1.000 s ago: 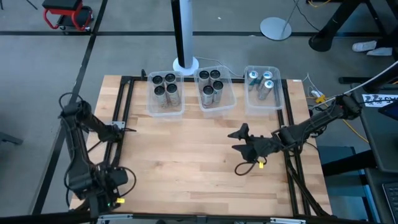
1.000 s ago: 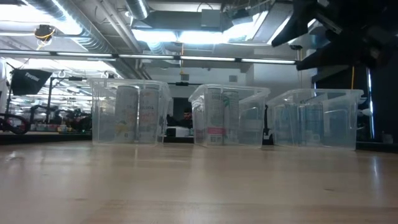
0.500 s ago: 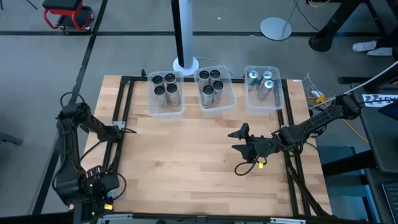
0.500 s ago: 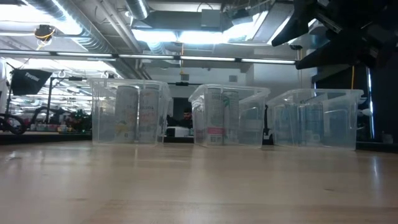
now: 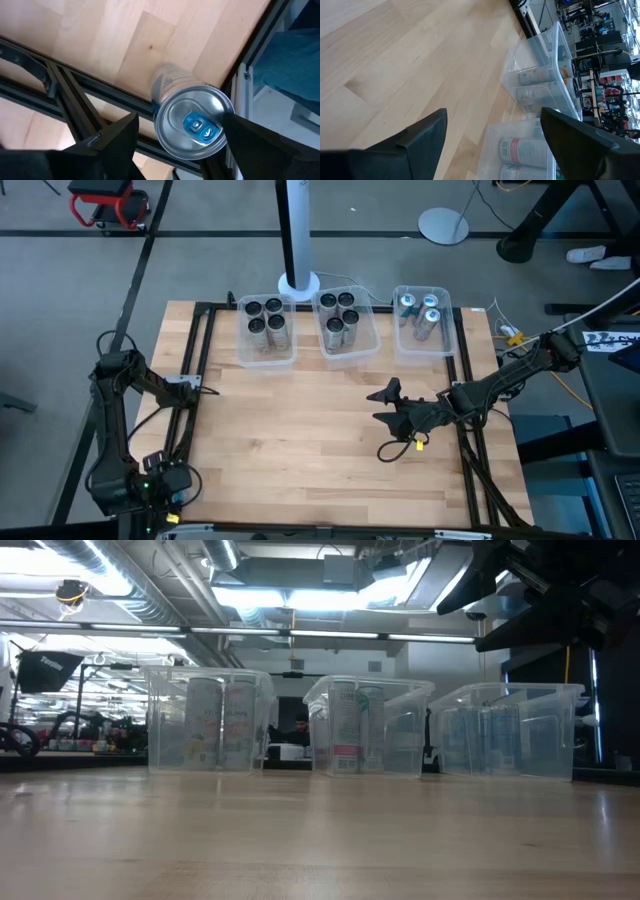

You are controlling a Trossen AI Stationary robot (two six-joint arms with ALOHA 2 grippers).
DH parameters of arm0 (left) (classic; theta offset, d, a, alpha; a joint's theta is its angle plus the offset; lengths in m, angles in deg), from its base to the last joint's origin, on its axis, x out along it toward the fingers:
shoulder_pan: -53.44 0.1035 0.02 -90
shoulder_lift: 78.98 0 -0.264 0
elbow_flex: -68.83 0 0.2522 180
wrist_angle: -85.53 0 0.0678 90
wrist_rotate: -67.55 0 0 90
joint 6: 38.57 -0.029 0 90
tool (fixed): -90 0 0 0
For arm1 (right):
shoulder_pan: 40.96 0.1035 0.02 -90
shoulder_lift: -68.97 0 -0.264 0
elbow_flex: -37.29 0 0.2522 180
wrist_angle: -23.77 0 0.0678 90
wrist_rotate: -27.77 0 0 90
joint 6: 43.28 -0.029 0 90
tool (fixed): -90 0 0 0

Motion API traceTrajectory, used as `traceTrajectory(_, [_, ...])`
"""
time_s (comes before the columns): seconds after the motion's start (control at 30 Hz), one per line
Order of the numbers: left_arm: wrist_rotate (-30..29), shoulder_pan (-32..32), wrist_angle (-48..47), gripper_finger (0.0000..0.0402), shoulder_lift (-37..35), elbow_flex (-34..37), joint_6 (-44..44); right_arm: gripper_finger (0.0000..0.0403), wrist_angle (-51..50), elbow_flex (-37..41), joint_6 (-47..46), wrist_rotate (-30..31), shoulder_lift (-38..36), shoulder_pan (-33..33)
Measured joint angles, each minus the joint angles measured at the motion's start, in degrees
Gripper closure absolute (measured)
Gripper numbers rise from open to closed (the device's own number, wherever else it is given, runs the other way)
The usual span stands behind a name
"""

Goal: Sort soda cans
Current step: Put the white and blue soda can into the right transparent bin

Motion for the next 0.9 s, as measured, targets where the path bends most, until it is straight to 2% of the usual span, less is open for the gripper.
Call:
traceTrajectory(0.23, [0.4, 0.0, -1.6, 0.0121, -1.2, 0.3, 0.3, 0.0084, 0.0, 0.0, 0.0, 0.1, 0.0, 0.0])
traceTrajectory(0.43, [0.4, 0.0, 0.0, 0.0121, -3.0, 0.2, 3.5, 0.0084, 0.0, 0.0, 0.0, 0.2, 0.0, 0.0])
traceTrajectory(0.67, [-0.1, 0.0, 0.8, 0.0121, -3.1, 0.2, 3.1, 0.0084, 0.0, 0.0, 0.0, 0.2, 0.0, 0.0])
traceTrajectory(0.9, [-0.7, -0.2, 4.5, 0.0121, -3.1, 3.9, 3.4, 0.0084, -0.4, 0.0, 0.0, 0.1, 0.0, 0.0])
